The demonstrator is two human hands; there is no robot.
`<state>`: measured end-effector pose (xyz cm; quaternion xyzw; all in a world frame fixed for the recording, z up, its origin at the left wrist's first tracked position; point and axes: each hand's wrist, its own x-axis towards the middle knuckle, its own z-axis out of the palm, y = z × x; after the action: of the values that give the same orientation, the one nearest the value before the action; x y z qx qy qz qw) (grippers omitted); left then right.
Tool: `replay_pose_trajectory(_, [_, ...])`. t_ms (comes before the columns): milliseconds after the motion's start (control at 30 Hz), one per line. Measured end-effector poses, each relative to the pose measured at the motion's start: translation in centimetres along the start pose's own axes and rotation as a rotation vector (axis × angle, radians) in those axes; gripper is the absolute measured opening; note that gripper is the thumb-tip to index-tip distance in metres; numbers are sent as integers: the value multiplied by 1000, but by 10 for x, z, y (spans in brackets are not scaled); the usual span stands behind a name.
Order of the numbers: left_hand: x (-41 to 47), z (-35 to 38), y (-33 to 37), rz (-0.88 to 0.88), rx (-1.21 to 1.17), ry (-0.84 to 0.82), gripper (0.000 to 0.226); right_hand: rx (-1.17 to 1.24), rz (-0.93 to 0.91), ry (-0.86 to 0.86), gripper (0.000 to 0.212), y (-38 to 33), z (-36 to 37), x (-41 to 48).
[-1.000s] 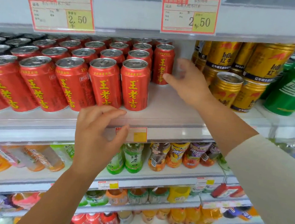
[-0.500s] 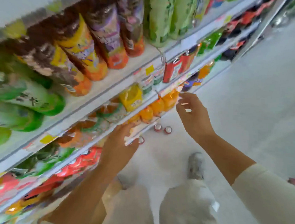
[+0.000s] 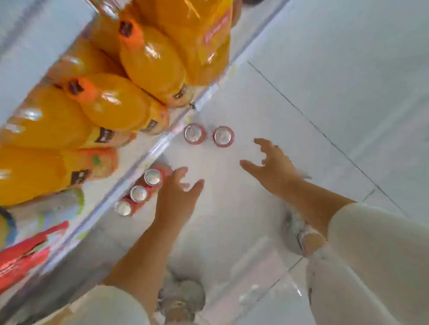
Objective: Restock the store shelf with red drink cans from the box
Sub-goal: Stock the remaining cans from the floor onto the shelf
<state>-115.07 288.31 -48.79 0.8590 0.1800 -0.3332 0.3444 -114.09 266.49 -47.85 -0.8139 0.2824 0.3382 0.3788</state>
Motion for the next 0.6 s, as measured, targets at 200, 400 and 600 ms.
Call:
replay_pose_trajectory(200, [145, 78, -42, -65, -84, 107, 92, -37, -84, -29, 90, 52, 77, 124])
replay_pose_trajectory(400, [196, 120, -48, 111, -258, 405, 101, 12, -257, 23, 105, 57, 114, 177])
replay_pose_trajectory(600, [204, 117, -40, 98, -236, 449, 81, 46, -237, 40, 70, 39, 111, 181])
